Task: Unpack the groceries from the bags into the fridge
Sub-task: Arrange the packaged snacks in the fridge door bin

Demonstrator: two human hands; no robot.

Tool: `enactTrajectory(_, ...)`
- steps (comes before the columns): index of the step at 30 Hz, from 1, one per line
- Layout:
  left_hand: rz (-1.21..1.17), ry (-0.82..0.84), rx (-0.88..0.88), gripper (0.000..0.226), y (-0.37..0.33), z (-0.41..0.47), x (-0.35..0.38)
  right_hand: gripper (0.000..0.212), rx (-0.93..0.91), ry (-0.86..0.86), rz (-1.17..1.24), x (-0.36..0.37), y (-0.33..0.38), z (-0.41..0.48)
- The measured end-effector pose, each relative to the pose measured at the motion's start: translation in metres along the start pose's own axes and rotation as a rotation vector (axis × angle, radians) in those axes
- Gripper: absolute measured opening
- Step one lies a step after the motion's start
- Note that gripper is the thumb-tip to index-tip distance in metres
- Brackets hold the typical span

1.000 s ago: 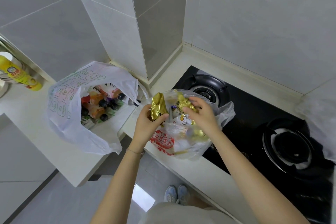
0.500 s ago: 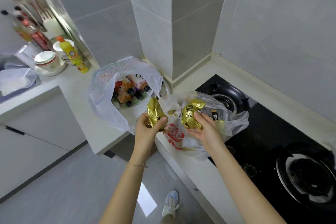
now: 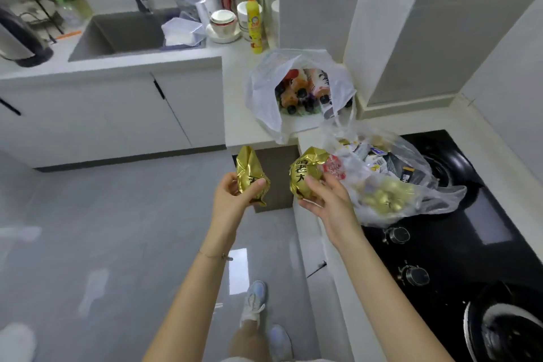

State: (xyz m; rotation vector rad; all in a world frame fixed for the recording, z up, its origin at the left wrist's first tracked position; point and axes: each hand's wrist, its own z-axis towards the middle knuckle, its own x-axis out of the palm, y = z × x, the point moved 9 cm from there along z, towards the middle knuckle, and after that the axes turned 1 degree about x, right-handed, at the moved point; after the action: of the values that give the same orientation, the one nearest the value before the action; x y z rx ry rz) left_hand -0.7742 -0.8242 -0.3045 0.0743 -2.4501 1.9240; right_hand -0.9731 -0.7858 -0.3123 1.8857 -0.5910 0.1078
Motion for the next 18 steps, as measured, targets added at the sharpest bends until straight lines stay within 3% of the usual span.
enactTrajectory(4,-0.050,-0.139,0.036,0.032,-0.011,-0.037,-0.062,0.028,0.055,0.147,-0.065,0.057,-0.021,-0.021)
enactTrajectory(11,-0.125,-0.388,0.130,0.017,-0.033,-0.117,-0.176,0.041,0.067,0.476,-0.254,0.176,-0.061,-0.082)
enactTrajectory(18,-0.149,-0.573,0.215,0.020,-0.033,-0.226,-0.293,0.040,0.124,0.694,-0.264,0.283,-0.124,-0.176)
